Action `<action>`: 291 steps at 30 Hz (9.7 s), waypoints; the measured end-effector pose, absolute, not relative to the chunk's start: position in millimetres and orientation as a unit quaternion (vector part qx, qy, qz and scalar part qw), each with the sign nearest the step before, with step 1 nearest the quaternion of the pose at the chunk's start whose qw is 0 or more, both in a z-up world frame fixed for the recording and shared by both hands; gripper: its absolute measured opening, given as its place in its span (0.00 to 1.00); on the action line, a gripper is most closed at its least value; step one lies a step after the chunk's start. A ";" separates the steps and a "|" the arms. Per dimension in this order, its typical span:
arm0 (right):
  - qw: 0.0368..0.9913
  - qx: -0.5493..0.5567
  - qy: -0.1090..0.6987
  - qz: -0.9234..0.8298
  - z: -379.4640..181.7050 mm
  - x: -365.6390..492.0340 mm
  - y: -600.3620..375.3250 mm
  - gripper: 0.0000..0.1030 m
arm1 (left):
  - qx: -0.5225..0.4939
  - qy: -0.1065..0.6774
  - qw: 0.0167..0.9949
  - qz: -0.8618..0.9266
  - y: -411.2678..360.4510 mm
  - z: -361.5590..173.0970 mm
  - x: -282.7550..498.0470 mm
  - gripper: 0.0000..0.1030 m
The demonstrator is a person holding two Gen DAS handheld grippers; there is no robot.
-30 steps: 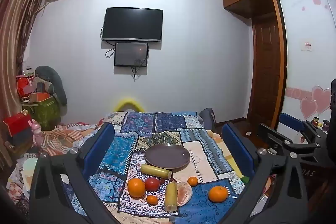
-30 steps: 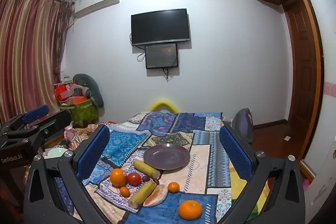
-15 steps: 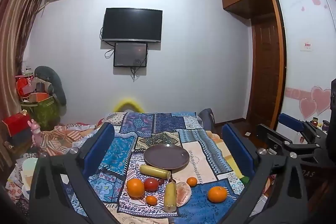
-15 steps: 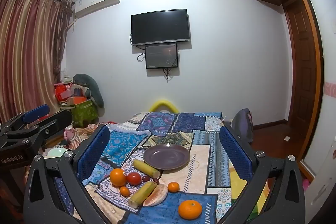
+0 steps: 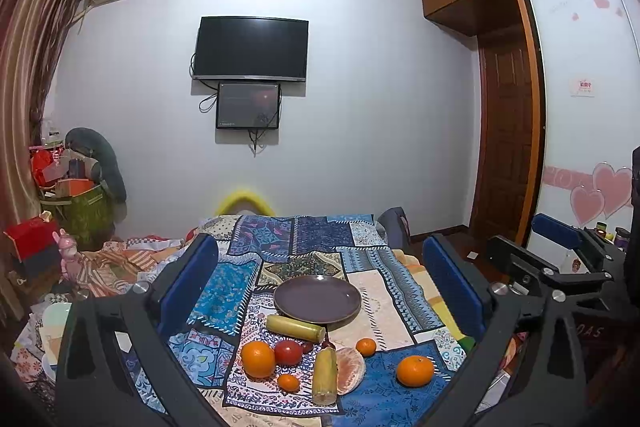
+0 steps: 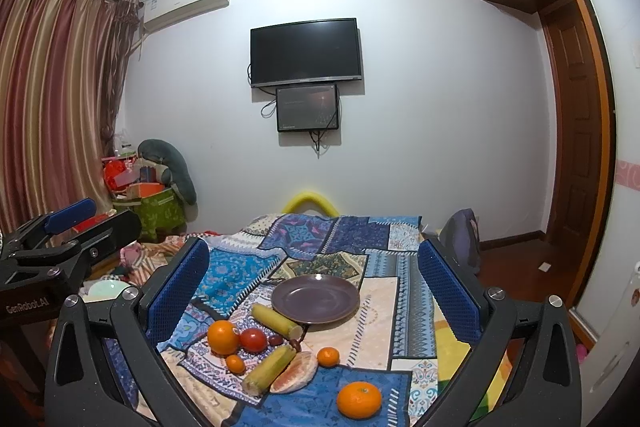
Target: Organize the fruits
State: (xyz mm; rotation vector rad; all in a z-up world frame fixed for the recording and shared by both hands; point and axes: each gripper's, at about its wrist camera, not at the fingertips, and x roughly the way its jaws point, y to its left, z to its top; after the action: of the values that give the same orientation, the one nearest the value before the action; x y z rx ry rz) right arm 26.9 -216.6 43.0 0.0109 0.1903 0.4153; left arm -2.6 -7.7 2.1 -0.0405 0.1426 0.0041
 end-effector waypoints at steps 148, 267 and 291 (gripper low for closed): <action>0.869 0.006 0.436 0.235 -148.6 160.6 -242.1 0.60 | -0.055 0.519 0.848 -0.097 2.1 -214.6 222.7 0.36; 0.878 -0.113 0.384 0.264 -102.0 289.5 -133.4 0.68 | -0.080 0.442 0.893 -0.009 99.9 -155.9 302.0 0.59; 0.823 -0.141 0.447 0.321 -157.0 249.4 -82.6 0.46 | -0.073 0.470 0.880 0.013 100.0 -198.9 217.4 0.64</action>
State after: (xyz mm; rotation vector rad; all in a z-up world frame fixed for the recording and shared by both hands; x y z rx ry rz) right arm 249.4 -82.6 -157.0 -0.3007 0.9507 0.6826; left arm 217.4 100.0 -198.9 -0.1512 0.9798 0.0268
